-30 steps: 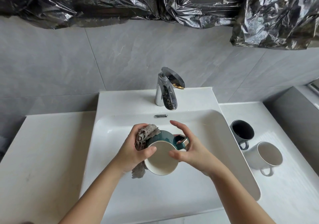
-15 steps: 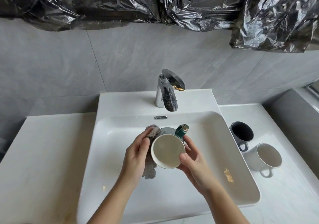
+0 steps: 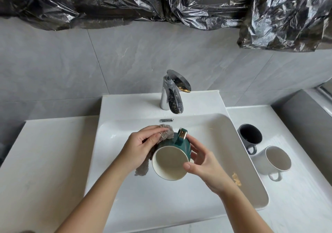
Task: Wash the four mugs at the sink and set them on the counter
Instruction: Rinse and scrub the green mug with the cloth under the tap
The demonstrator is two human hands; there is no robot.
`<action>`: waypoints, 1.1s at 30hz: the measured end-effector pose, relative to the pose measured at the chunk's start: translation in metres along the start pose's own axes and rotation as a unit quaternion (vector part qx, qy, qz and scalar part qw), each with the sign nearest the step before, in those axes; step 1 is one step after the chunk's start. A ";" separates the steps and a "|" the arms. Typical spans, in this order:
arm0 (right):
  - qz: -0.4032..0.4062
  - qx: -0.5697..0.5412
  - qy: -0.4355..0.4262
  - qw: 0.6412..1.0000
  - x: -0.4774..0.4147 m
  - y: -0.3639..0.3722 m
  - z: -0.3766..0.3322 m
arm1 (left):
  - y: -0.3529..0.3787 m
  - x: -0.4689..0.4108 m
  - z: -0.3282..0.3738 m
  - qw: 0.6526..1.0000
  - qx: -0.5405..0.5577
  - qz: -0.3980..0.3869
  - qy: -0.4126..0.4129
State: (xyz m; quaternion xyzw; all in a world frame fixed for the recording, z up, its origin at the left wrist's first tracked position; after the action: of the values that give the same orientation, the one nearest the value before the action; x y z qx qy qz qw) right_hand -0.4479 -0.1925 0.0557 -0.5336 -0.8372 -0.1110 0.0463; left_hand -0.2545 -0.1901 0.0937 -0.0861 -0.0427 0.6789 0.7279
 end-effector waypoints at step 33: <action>-0.023 -0.061 0.077 0.995 -0.002 0.004 0.011 | 0.033 0.025 -0.051 0.956 0.229 0.116 -0.138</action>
State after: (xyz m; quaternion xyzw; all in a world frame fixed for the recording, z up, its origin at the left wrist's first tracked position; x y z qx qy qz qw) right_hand -0.4434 -0.1903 0.0456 -0.5059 -0.8347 -0.2037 0.0756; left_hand -0.2759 -0.1662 0.0366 0.1735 0.0243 0.7556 0.6312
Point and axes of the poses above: each hand's wrist, its own x-axis away from the middle knuckle, its own y-axis out of the palm, z = x × y, the point moved 4 cm from there along -x, towards the middle knuckle, and after that the axes turned 1 degree about -y, right-handed, at the moved point
